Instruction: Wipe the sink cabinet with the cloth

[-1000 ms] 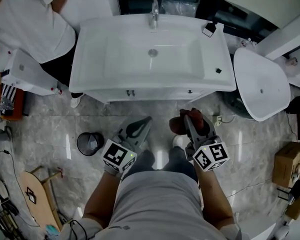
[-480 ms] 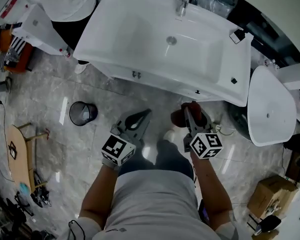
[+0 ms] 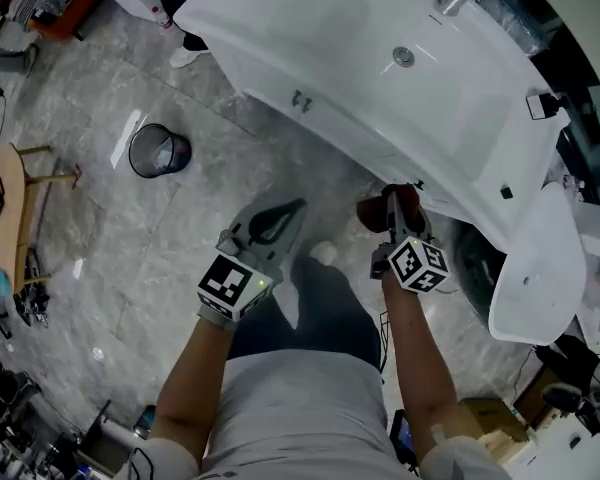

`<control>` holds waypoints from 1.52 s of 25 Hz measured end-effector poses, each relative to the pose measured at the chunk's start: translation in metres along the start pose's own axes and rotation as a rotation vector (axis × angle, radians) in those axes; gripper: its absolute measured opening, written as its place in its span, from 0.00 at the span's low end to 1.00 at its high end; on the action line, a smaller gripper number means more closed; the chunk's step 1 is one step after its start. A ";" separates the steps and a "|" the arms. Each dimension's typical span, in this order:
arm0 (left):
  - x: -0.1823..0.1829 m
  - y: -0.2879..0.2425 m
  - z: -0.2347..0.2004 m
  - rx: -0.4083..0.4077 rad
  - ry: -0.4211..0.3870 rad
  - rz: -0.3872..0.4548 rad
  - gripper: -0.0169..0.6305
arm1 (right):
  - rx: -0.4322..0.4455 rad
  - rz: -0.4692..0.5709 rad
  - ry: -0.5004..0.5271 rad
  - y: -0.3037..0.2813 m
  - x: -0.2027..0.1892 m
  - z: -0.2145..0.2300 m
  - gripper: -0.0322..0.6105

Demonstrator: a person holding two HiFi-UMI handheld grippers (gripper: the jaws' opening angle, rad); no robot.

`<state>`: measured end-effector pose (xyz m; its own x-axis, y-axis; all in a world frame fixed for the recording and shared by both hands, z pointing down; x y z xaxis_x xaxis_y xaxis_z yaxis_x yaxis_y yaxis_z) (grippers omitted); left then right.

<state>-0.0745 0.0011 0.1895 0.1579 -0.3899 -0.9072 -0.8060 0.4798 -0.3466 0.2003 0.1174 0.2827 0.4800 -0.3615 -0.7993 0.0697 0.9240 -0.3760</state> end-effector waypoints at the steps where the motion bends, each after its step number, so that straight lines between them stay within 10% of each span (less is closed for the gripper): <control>1: -0.007 0.001 -0.002 0.017 0.009 0.000 0.04 | 0.000 -0.005 -0.007 -0.006 -0.006 0.007 0.23; 19: -0.110 0.014 -0.032 0.170 0.114 -0.030 0.04 | -0.048 0.018 -0.081 -0.097 -0.058 0.105 0.23; 38: -0.113 -0.001 0.013 0.117 0.082 -0.073 0.04 | 0.073 0.086 -0.333 -0.091 -0.056 0.144 0.21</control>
<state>-0.0841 0.0551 0.2893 0.1629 -0.4874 -0.8578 -0.7213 0.5344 -0.4406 0.2929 0.0714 0.4293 0.7450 -0.2325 -0.6253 0.0735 0.9602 -0.2695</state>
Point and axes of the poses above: the fingertips, and each gripper's own axes: y backward along the fingers, z to its right, x out of its top, the point moved 9 cm from there along y, backward along the fingers, and after that the axes turned 15 degrees about x, right-handed, at the moved point
